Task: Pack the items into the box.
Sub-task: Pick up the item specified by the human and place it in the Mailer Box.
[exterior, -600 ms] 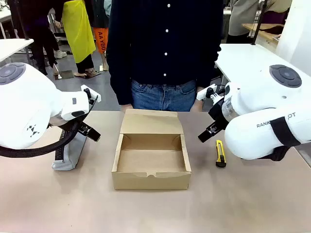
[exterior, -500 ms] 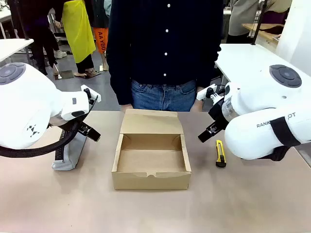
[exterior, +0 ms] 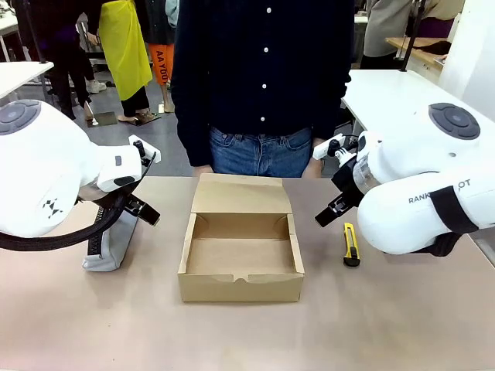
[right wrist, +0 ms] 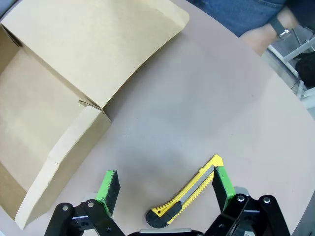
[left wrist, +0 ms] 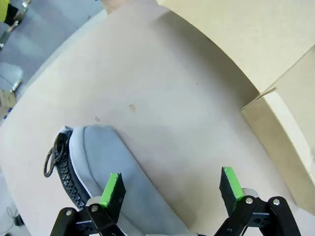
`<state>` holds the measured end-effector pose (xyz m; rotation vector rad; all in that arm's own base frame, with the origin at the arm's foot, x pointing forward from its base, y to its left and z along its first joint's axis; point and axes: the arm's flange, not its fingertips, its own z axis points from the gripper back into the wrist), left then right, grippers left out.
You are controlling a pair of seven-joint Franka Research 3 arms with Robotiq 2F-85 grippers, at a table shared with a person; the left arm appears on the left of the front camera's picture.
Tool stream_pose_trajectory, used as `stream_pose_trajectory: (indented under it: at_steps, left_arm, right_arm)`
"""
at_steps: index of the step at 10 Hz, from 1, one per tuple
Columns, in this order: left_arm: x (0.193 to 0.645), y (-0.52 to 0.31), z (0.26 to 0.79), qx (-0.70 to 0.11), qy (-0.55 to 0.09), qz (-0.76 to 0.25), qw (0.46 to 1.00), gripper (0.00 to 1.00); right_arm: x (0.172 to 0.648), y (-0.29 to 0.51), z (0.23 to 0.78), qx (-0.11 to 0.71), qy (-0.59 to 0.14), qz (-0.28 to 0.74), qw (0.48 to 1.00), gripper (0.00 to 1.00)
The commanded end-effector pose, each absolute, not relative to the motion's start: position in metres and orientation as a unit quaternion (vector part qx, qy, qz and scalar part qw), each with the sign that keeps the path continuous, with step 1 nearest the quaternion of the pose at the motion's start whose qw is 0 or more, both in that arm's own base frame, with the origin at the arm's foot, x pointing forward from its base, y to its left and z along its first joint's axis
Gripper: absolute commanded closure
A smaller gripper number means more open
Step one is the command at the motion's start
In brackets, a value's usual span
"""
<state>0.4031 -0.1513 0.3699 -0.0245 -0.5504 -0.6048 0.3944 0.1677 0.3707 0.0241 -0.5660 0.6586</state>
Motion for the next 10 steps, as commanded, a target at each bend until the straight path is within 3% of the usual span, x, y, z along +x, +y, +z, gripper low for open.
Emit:
stream_pose_trajectory:
  at_steps: [1, 9, 10]
  left_arm:
    - [0.403, -0.151, 0.37, -0.012, -0.268, -0.294, 0.917, 0.0]
    - [0.403, -0.151, 0.37, -0.012, -0.268, -0.294, 0.917, 0.0]
    - [0.393, -0.15, 0.386, -0.079, -0.242, -0.368, 0.894, 0.0]
  right_arm:
    - [0.394, 0.168, 0.371, 0.012, -0.274, 0.319, 0.907, 0.0]
    - [0.394, 0.168, 0.371, 0.012, -0.274, 0.319, 0.907, 0.0]
    - [0.392, 0.167, 0.375, 0.031, -0.259, 0.327, 0.909, 0.0]
